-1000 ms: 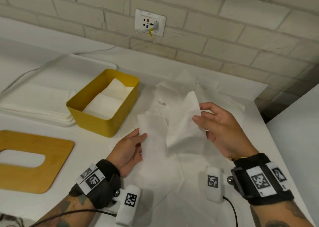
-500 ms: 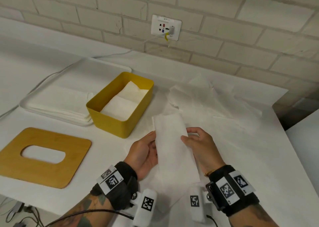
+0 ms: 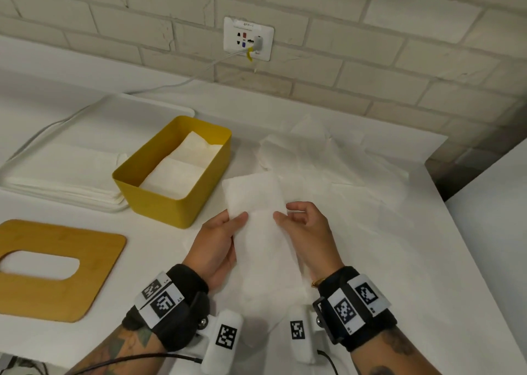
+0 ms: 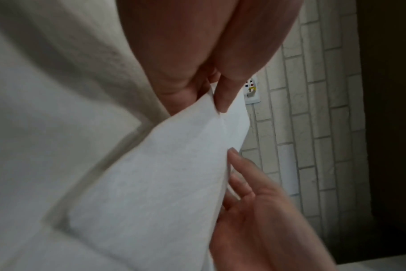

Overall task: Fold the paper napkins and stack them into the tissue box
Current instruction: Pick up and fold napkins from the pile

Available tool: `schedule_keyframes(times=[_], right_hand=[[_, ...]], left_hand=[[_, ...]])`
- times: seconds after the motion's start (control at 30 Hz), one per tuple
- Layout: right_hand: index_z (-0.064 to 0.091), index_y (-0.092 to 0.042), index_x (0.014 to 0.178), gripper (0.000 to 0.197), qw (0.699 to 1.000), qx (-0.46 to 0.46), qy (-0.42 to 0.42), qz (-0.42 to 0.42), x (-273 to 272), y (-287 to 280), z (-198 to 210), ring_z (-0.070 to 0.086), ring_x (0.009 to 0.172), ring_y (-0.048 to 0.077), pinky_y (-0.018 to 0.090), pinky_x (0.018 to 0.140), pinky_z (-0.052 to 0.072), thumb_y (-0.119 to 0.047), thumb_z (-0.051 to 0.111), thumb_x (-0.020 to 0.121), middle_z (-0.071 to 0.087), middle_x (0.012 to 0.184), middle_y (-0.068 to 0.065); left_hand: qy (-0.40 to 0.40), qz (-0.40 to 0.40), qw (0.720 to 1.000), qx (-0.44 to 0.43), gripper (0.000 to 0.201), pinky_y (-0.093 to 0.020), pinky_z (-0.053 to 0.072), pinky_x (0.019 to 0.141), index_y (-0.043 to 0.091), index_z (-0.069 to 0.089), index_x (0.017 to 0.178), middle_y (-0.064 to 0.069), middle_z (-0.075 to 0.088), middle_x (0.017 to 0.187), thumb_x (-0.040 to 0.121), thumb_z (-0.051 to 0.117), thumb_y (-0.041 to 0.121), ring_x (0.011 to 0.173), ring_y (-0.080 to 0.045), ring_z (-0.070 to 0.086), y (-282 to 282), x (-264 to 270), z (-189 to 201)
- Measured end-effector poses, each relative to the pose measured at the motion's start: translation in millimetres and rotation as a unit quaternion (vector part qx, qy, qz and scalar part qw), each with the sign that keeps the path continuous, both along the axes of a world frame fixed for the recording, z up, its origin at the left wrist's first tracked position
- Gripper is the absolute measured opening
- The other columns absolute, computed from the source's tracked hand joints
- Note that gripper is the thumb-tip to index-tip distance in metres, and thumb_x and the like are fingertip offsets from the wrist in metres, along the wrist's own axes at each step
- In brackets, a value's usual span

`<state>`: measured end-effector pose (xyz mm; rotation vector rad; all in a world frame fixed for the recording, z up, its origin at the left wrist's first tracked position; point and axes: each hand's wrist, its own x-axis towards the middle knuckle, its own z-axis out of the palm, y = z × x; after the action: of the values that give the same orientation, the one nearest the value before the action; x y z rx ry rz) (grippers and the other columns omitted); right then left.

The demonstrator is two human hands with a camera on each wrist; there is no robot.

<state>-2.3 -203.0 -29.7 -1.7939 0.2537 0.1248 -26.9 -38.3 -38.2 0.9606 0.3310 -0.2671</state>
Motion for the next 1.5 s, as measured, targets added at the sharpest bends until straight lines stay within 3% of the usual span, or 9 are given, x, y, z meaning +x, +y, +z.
schedule_keyframes(times=[0.2,0.37,0.57,0.77,0.93,1.0,1.17,1.3,1.5], right_hand=[[0.071,-0.006,0.116,0.023,0.979,0.142,0.061,0.135,-5,-8,8,0.073,0.105,0.026,0.04,0.095,0.058,-0.011,0.071,0.093,0.077,0.111,0.009],[0.072,-0.012,0.113,0.021,0.979,0.092,0.072,0.17,-12,-5,-4,0.074,0.104,0.024,0.043,0.098,0.057,-0.01,0.072,0.092,0.077,0.111,0.007],[0.065,-0.007,0.103,0.016,0.944,-0.053,0.14,0.295,-19,-42,11,0.072,0.068,0.019,0.026,0.063,0.056,-0.006,0.074,0.09,0.075,0.081,0.006],[0.073,-0.011,0.096,0.016,0.973,-0.207,0.084,0.053,33,-94,35,0.074,0.078,0.018,0.026,0.065,0.057,-0.025,0.077,0.087,0.077,0.09,0.007],[0.071,0.003,0.097,0.042,0.94,-0.301,0.134,0.087,51,-87,24,0.069,0.083,0.024,0.034,0.074,0.057,-0.036,0.079,0.083,0.075,0.092,0.016],[0.066,-0.005,0.098,0.036,0.937,-0.308,0.132,0.096,52,-80,17,0.064,0.087,0.024,0.03,0.072,0.049,-0.034,0.081,0.082,0.066,0.096,0.012],[0.052,-0.011,0.078,0.028,0.97,-0.227,0.078,0.042,52,-83,10,0.046,0.065,0.017,0.024,0.056,0.037,-0.023,0.077,0.086,0.05,0.075,0.005],[0.07,-0.009,0.091,0.012,0.983,-0.182,0.016,0.025,51,-101,20,0.068,0.082,0.025,0.027,0.07,0.048,-0.019,0.076,0.087,0.075,0.089,0.005],[0.073,-0.012,0.098,0.007,0.997,-0.068,-0.039,0.016,38,-122,43,0.074,0.092,0.028,0.041,0.088,0.055,-0.014,0.073,0.091,0.079,0.096,0.008]], left_hand=[[-0.076,-0.015,0.997,-0.008,0.034,-0.045,0.058,0.096,0.012,0.061,0.134,-0.011,0.072,0.127,0.103,0.051,0.021,0.116,-0.03,0.07,8,3,19],[-0.037,-0.019,0.999,-0.012,0.028,-0.041,0.065,0.076,0.01,0.066,0.125,-0.016,0.075,0.116,0.1,0.056,0.019,0.099,-0.031,0.076,4,5,11],[-0.022,0.029,0.999,-0.022,0.034,-0.037,0.064,0.071,0.014,0.063,0.132,-0.012,0.075,0.119,0.098,0.059,0.014,0.097,-0.025,0.076,13,4,-4],[-0.022,0.036,0.999,-0.023,0.036,-0.032,0.063,0.067,0.014,0.061,0.135,-0.009,0.077,0.114,0.099,0.058,0.012,0.092,-0.022,0.077,14,1,-7],[-0.01,0.031,0.999,-0.01,0.029,-0.034,0.062,0.068,0.014,0.065,0.127,-0.008,0.078,0.108,0.099,0.057,0.012,0.088,-0.021,0.077,14,-1,-7],[-0.003,0.031,0.999,-0.005,0.029,-0.039,0.059,0.076,0.015,0.066,0.126,-0.01,0.077,0.111,0.099,0.058,0.013,0.089,-0.022,0.077,15,-2,-8],[0.009,0.032,0.999,-0.004,0.027,-0.04,0.06,0.076,0.016,0.066,0.124,-0.011,0.077,0.111,0.099,0.058,0.014,0.09,-0.025,0.077,18,-5,-8],[0.016,0.032,0.999,-0.014,0.023,-0.044,0.056,0.081,0.016,0.067,0.121,-0.01,0.078,0.106,0.101,0.057,0.017,0.086,-0.024,0.077,14,-5,-4],[0.028,0.027,0.999,-0.01,0.02,-0.044,0.056,0.082,0.016,0.068,0.118,-0.011,0.078,0.106,0.102,0.057,0.019,0.085,-0.025,0.077,8,-4,4]])
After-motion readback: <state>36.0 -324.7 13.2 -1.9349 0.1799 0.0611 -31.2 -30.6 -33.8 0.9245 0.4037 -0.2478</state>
